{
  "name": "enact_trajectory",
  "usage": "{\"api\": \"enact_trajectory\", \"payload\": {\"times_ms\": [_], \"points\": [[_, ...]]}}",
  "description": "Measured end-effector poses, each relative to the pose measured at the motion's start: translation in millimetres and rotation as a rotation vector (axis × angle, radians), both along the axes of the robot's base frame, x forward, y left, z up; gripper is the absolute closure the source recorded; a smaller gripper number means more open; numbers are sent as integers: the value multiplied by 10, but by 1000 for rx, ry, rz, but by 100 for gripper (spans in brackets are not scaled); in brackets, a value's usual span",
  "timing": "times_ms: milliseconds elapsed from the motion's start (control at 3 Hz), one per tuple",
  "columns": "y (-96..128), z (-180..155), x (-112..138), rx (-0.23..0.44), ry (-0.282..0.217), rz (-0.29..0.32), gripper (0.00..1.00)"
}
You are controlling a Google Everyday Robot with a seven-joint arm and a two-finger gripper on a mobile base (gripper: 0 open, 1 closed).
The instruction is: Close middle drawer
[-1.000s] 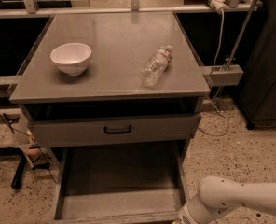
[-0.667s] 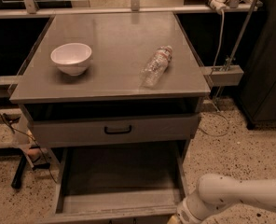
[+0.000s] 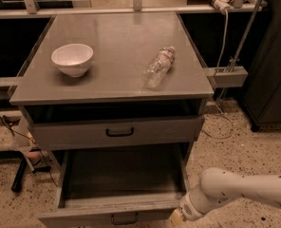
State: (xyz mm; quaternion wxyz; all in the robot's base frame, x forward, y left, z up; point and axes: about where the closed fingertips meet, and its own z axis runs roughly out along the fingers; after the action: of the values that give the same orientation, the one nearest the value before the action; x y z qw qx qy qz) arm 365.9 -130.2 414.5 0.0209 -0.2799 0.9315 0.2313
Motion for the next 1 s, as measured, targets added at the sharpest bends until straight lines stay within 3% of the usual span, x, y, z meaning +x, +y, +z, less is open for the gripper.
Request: {"api": "enact_trajectory", "payload": {"times_ms": [333, 667, 1000], "points": [[29, -63, 93, 20, 1, -1, 100], [216, -153, 419, 41, -4, 6, 100], [218, -152, 423, 41, -4, 6, 100]]}}
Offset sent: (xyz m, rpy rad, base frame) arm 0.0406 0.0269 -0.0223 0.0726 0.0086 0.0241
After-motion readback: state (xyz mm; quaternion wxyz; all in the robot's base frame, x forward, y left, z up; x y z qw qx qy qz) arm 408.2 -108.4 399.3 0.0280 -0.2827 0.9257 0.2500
